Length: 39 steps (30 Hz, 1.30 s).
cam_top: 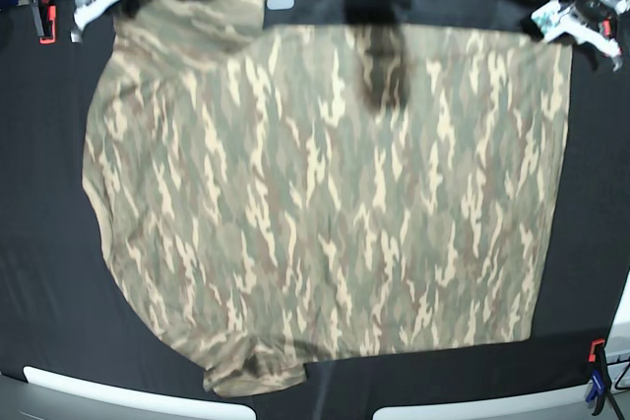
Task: Layout the t-shirt on the table in an organized manner, then fold the t-shirt properly
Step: 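Grasp the shirt's shoulder edges with both grippers and lift, then pull the lifted shirt edge back and lower it flat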
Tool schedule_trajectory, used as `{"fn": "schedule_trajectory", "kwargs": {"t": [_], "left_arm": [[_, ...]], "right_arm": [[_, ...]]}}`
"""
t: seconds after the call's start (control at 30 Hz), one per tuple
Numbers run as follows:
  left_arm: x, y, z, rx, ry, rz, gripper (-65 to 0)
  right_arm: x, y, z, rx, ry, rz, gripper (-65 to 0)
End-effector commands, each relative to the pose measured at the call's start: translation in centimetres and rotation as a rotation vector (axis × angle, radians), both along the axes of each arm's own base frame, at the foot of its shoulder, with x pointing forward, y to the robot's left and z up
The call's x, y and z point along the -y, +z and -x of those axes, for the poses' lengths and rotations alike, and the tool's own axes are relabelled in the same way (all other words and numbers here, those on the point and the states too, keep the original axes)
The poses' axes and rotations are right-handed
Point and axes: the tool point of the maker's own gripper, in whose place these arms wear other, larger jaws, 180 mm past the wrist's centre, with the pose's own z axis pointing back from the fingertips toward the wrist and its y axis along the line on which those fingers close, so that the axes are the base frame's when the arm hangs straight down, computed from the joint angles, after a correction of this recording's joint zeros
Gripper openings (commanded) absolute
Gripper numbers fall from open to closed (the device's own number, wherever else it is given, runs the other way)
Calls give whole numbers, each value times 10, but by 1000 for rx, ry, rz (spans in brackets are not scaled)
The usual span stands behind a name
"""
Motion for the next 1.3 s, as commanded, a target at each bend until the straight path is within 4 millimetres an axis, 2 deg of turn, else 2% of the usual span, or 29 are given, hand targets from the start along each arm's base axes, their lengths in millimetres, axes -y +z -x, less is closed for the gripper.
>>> {"fn": "schedule_trajectory", "kwargs": {"t": [0.0, 0.17, 0.27, 0.33, 0.47, 0.63, 0.9, 1.03, 1.27], "left_arm": [[-5, 10, -3, 21, -6, -15, -650], [0, 29, 3, 41, -14, -5, -650], [2, 35, -2, 62, -19, -1, -650], [1, 39, -11, 86, -13, 0, -650], [-3, 54, -41, 192, 64, 28, -650], [-4, 67, -70, 273, 107, 49, -650], [-10, 61, -110, 393, 253, 131, -650], [-10, 58, -128, 436, 302, 170, -650], [0, 77, -159, 523, 326, 235, -650]], "right_arm": [[3, 5, 3, 7, -9, 15, -650], [7, 1, 25, -45, -31, 24, -650], [9, 5, 19, -9, -45, 23, -650], [12, 15, 6, 72, -64, 29, -650], [18, 28, -24, 179, -101, 30, -650], [18, 41, -63, 278, -162, -45, -650], [13, 73, -122, 459, -204, -150, -650], [19, 74, -142, 489, -228, -188, -650], [37, 68, -173, 505, -282, -235, -650]]}}
